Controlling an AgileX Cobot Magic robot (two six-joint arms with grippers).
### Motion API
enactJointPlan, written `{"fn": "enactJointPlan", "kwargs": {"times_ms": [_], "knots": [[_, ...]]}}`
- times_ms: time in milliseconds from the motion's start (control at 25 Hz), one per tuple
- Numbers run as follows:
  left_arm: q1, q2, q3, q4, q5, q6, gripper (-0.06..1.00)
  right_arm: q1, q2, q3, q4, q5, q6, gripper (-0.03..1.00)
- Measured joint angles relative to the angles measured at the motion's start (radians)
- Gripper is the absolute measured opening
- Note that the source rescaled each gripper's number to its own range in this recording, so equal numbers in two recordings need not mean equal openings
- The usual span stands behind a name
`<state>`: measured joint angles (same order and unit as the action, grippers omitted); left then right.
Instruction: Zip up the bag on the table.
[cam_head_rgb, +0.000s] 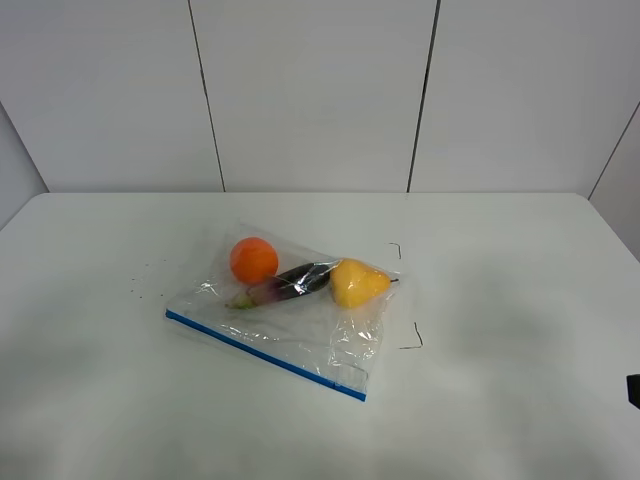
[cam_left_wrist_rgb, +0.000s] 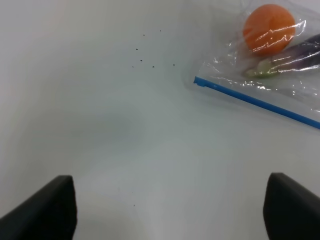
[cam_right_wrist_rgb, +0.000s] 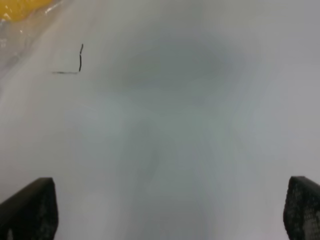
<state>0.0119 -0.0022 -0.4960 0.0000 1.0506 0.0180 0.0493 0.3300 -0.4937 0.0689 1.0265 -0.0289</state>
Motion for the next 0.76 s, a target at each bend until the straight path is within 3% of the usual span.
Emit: {"fn": "enactJointPlan", "kwargs": {"times_ms": [320,760], "knots": [[0.0,0.0,0.0,0.0,0.0,0.0,1.0,0.0,-0.308,0.0,0.001,0.0,0.0,1.0],[0.0,0.0,0.0,0.0,0.0,0.0,1.0,0.0,-0.333,0.0,0.004,0.001,0.0,1.0]]}}
